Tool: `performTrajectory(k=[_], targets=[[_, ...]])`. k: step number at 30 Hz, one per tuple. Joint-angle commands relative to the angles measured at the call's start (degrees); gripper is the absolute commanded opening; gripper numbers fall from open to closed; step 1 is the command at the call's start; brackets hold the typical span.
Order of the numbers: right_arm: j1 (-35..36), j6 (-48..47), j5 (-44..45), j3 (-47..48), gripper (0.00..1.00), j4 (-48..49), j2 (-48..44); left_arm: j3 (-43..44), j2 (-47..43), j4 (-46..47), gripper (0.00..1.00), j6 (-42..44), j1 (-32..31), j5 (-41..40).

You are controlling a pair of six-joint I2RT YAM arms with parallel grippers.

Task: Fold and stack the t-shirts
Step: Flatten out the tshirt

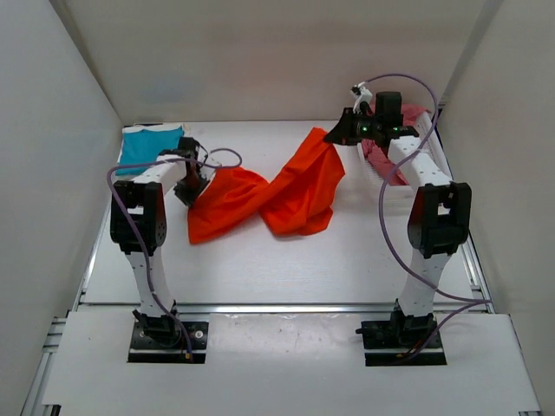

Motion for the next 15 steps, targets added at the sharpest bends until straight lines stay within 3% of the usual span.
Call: performTrajectory(k=[1, 5, 11, 15], targets=[[-1.11, -3.57, 2.02, 7.0, 0.0, -1.87, 2.01, 13.67, 2.07, -1.58, 0.3, -3.19, 2.28, 0.79], [-0.41, -3.66, 0.71, -0.61, 0.0, -1.09, -1.41, 14.5, 0.25, -4.23, 0.47, -2.14, 2.55, 1.6], [1.27, -2.6, -0.97, -7.4, 0.0, -0.46, -3.27, -7.87, -13.2, 6.28, 0.59, 6.89, -6.49, -2.96], [1.53, -2.78, -0.71, -6.96, 0.0, -0.91, -3.44, -14.86, -15.59, 14.03, 0.65, 9.55, -11.59, -7.37]])
